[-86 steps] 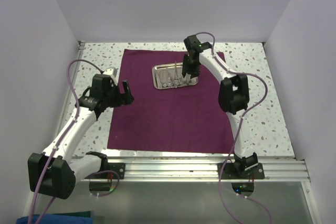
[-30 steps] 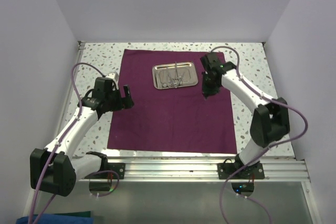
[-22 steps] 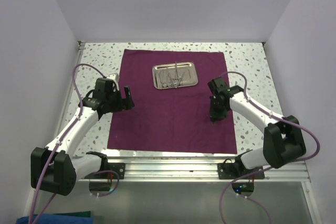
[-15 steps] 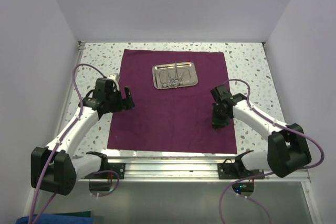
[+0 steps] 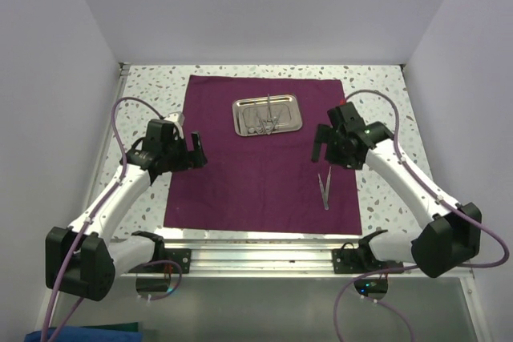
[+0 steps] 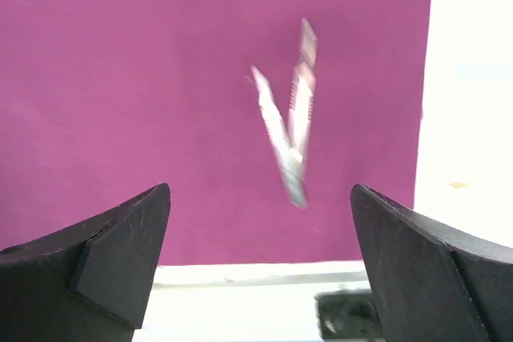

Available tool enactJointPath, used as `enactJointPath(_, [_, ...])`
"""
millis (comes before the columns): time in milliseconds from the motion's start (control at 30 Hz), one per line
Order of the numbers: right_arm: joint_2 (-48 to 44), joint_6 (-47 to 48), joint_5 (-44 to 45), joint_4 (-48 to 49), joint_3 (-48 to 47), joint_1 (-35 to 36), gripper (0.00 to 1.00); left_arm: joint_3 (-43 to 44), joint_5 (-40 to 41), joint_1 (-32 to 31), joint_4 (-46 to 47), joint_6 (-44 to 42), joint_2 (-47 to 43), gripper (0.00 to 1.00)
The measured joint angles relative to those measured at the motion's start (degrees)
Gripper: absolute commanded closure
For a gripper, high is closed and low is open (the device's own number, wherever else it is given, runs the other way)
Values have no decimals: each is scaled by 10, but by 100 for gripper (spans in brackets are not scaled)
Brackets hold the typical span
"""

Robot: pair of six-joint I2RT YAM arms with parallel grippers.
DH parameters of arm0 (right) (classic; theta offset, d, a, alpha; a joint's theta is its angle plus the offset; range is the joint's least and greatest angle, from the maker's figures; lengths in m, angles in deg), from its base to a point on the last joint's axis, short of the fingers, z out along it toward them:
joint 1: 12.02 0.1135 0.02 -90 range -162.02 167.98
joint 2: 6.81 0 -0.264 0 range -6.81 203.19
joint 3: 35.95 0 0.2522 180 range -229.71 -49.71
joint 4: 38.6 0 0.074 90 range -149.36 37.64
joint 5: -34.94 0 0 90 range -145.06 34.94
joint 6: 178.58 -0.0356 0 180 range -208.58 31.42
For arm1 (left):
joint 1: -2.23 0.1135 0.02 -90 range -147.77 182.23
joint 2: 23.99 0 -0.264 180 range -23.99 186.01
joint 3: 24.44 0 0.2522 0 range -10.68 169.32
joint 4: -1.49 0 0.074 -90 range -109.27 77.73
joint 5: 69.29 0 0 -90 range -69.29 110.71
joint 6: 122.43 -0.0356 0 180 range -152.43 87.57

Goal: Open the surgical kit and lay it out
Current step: Place the medical item in the surgical kit, then pick up the medical item from the container.

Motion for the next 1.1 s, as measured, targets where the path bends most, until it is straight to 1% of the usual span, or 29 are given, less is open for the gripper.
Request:
enactJointPath(133, [37, 9, 0, 5, -112, 0, 2, 0, 0, 0, 2, 0, 0, 1])
enactJointPath(367, [240, 26, -19, 21, -284, 0, 2, 0, 3, -2, 2, 0, -8, 1])
enactJointPath(567, [423, 36, -37, 14, -478, 1, 2, 0, 11, -4, 2, 0, -14, 1])
enactJointPath(733, [518, 33, -46, 7, -589, 3, 5, 0, 15, -4, 2, 0, -14, 1])
enactJointPath(833, [567, 25, -45, 3, -639, 4, 11, 0, 15, -5, 2, 0, -14, 1])
enactJointPath(867, [581, 20, -45, 2, -647, 4, 17, 0, 15, -5, 2, 0, -14, 1])
enactJointPath(933, [603, 9, -45, 3, -655, 4, 23, 0, 15, -6, 2, 0, -14, 1])
enactJointPath(967, [611, 2, -44, 2, -655, 4, 30, 0, 15, -6, 2, 0, -14, 1])
enactJointPath(1033, [627, -12, -41, 2, -655, 4, 33, 0, 15, -6, 2, 0, -14, 1])
enactJointPath(1100, [640, -28, -35, 2, -655, 4, 39, 0, 16, -6, 2, 0, -14, 1])
